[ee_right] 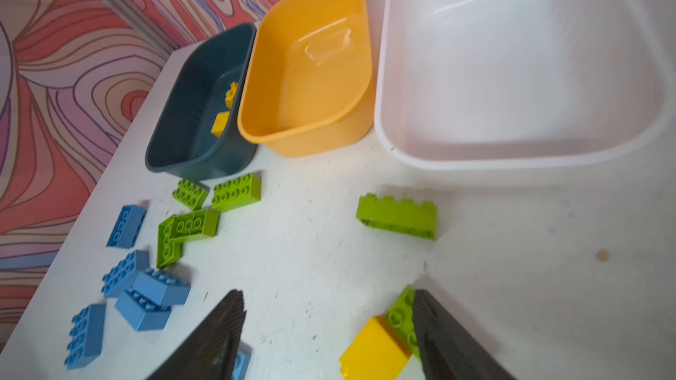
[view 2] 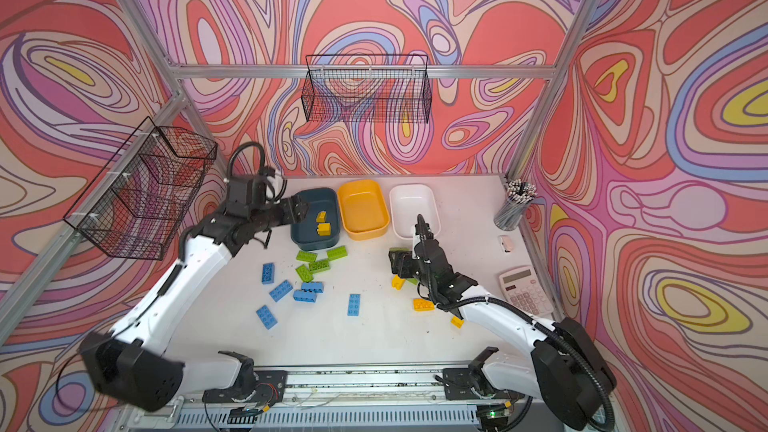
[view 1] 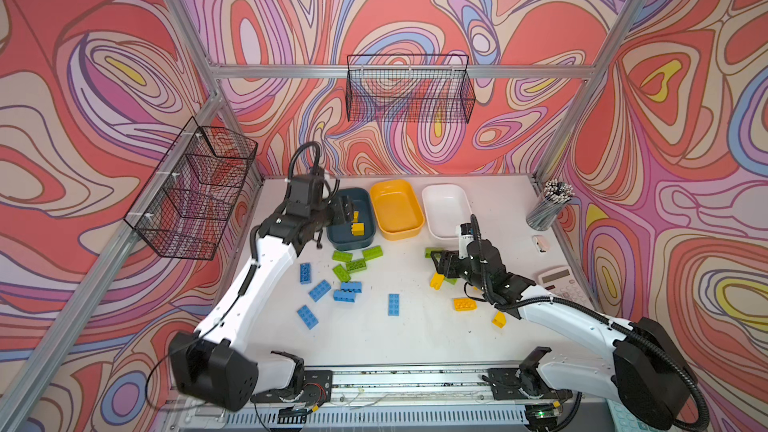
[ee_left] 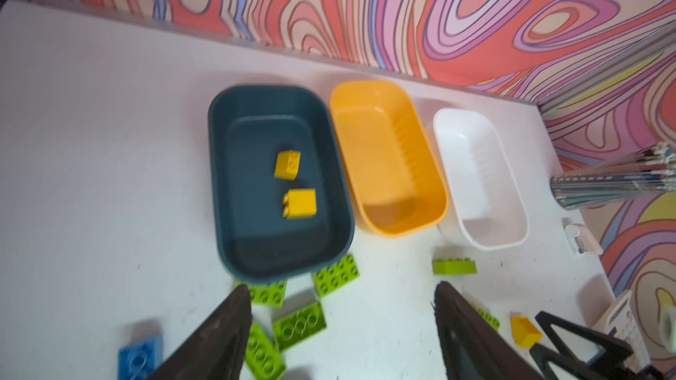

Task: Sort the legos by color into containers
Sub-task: 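Release the brick into the teal bin while the right gripper reaches another yellow brick, then close the right gripper on the yellow brick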

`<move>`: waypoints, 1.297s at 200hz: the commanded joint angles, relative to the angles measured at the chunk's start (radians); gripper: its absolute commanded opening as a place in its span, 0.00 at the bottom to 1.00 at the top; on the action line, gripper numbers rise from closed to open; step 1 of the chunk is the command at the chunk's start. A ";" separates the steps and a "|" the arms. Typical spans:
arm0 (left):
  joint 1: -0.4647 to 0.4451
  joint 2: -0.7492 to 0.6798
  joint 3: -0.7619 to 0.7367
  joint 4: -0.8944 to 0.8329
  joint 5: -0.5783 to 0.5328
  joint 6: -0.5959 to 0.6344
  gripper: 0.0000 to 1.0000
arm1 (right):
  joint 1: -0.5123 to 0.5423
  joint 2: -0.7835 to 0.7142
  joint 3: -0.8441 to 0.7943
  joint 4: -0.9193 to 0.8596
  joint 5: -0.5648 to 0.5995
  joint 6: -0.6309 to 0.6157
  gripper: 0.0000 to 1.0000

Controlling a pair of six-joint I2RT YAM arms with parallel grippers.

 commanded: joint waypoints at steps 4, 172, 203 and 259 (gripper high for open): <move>-0.003 -0.205 -0.116 -0.053 -0.027 -0.006 0.82 | 0.050 0.043 -0.029 -0.022 0.022 0.144 0.76; -0.012 -0.539 -0.287 -0.075 -0.137 0.017 1.00 | 0.113 0.303 0.074 -0.098 0.122 0.232 0.75; -0.020 -0.539 -0.285 -0.080 -0.151 0.023 1.00 | 0.114 0.390 0.143 -0.115 0.131 0.197 0.73; -0.024 -0.547 -0.287 -0.080 -0.163 0.024 1.00 | 0.170 0.469 0.248 -0.240 0.229 0.119 0.61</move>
